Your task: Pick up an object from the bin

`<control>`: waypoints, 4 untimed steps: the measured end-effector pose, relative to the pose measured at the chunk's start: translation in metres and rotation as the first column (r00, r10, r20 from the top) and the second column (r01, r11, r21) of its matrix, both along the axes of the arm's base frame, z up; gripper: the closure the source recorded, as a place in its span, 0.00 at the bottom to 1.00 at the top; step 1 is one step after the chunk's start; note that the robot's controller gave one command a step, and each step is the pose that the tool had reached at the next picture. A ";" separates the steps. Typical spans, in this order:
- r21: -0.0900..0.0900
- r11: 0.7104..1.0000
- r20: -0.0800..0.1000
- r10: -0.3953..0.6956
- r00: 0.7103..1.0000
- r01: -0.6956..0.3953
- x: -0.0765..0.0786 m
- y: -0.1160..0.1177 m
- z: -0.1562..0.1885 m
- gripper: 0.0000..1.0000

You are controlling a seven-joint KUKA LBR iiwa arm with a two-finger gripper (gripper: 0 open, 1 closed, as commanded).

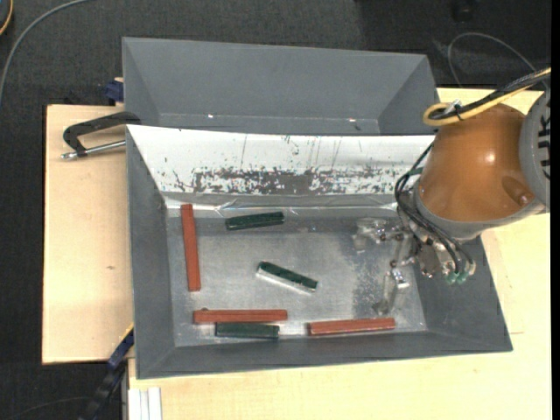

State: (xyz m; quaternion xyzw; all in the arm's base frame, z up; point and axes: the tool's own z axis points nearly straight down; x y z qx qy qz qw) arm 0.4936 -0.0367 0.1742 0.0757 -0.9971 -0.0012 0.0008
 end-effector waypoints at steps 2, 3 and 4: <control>0.000 0.958 0.012 0.287 0.958 -0.287 0.075 0.088 -0.104 0.00; -0.002 0.959 0.008 0.284 0.959 -0.284 0.073 0.085 -0.103 1.00; -0.004 0.955 0.019 0.297 0.955 -0.297 0.080 0.105 0.088 1.00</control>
Offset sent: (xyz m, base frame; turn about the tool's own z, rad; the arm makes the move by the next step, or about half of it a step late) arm 0.0365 0.0484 -0.0864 -0.2764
